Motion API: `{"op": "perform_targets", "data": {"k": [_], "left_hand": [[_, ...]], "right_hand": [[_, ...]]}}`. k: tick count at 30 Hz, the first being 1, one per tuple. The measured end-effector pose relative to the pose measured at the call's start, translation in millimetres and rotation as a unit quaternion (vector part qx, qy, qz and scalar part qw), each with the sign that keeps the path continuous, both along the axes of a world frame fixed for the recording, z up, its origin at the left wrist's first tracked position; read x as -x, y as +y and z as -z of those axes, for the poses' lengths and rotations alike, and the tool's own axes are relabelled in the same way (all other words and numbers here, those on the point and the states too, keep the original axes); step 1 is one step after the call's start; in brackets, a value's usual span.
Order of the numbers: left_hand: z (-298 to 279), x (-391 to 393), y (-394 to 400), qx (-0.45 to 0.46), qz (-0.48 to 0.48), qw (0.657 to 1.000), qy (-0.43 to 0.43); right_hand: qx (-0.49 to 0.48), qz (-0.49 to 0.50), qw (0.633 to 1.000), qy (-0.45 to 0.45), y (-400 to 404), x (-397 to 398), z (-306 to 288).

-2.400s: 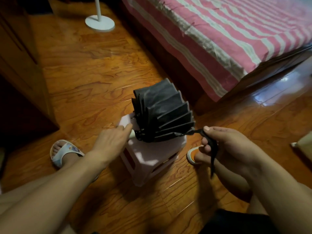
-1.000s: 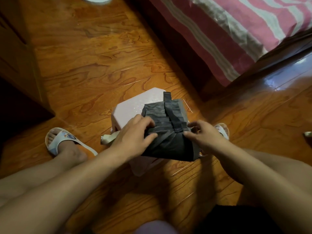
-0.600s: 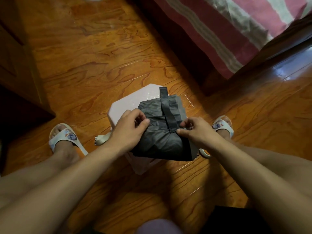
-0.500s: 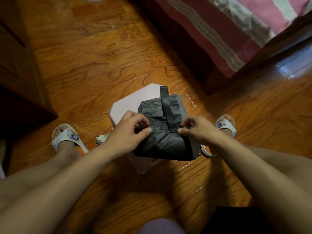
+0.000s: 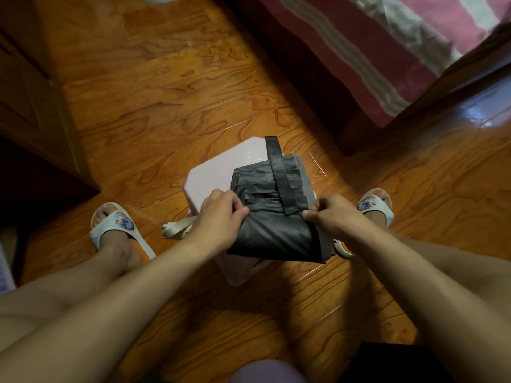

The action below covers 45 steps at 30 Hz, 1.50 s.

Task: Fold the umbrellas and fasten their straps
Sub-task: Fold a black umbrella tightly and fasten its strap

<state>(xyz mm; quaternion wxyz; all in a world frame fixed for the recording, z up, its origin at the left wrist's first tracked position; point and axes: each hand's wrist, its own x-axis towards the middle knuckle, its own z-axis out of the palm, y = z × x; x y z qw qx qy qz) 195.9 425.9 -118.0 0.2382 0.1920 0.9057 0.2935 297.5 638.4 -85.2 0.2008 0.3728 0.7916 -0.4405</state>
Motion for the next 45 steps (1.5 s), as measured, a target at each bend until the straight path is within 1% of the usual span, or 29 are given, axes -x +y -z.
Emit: {"op": "perform_targets", "data": {"k": [2, 4, 5, 6, 7, 8, 9, 10, 12, 14, 18, 21, 23, 26, 28, 30, 33, 34, 36, 39, 41, 43, 45], "left_hand": [[7, -7, 2, 0.017, -0.009, 0.999, 0.049], [6, -10, 0, 0.002, -0.015, 0.994, 0.105], [3, -10, -2, -0.002, 0.001, 0.989, 0.149], [-1, -11, -6, -0.001, 0.040, 0.980, 0.197], [-3, -12, -11, 0.001, 0.098, 0.967, 0.235], [-4, -16, -16, 0.004, 0.159, 0.954, 0.255], [-4, -21, -22, 0.013, 0.202, 0.946, 0.254], [-1, -26, -27, 0.028, 0.216, 0.946, 0.240], [5, -29, -34, 0.061, 0.198, 0.957, 0.205], [8, -25, -34, 0.084, 0.200, 0.959, 0.181], [7, -16, -30, 0.093, 0.211, 0.964, 0.135], [5, -16, -31, 0.079, 0.201, 0.971, 0.104], [3, -13, -29, 0.029, 0.140, 0.987, 0.068], [4, -2, -20, -0.041, 0.010, 0.999, 0.012], [6, 8, -12, -0.037, -0.030, 0.999, 0.006], [5, 15, -4, -0.012, -0.060, 0.998, -0.012], [9, 17, 3, 0.010, -0.089, 0.995, -0.046], [9, 16, 4, 0.015, -0.088, 0.995, -0.050], [9, 14, 5, 0.009, -0.080, 0.995, -0.061], [3, 15, 8, -0.044, -0.076, 0.993, -0.076], [0, 16, 9, -0.069, -0.051, 0.995, -0.057], [-3, 16, 12, -0.055, -0.015, 0.998, -0.029], [-4, 17, 16, -0.023, -0.007, 0.998, -0.052]], "right_hand": [[-0.013, 0.016, 1.000, -0.004, -3, 2, 9], [-0.030, 0.031, 0.999, -0.006, -4, 5, 15], [-0.034, 0.035, 0.999, -0.007, -3, 6, 19], [-0.037, 0.034, 0.999, -0.010, -2, 7, 21], [-0.043, 0.030, 0.999, -0.011, -1, 7, 23], [-0.051, 0.023, 0.998, -0.010, 0, 7, 24], [-0.062, 0.016, 0.998, -0.008, 0, 7, 25], [-0.077, 0.006, 0.997, -0.003, 0, 7, 25], [-0.129, -0.031, 0.991, 0.013, -1, 10, 27], [-0.151, -0.056, 0.987, 0.026, -5, 17, 24], [-0.139, -0.069, 0.988, 0.010, -6, 32, 28], [-0.086, -0.010, 0.995, 0.048, 2, 41, 34], [-0.073, 0.010, 0.995, 0.059, 5, 44, 37], [-0.103, -0.011, 0.993, 0.058, 2, 44, 44], [-0.140, -0.033, 0.988, 0.062, -1, 42, 44], [-0.177, -0.063, 0.980, 0.066, -1, 38, 40], [-0.260, -0.146, 0.951, 0.084, -5, 30, 32], [-0.272, -0.169, 0.943, 0.090, -6, 28, 30], [-0.265, -0.186, 0.942, 0.091, -6, 25, 31], [-0.239, -0.197, 0.948, 0.077, 0, 27, 30], [-0.215, -0.197, 0.953, 0.083, 1, 30, 29], [-0.198, -0.176, 0.958, 0.110, 1, 28, 30], [-0.190, -0.155, 0.959, 0.142, 0, 25, 32]]}}
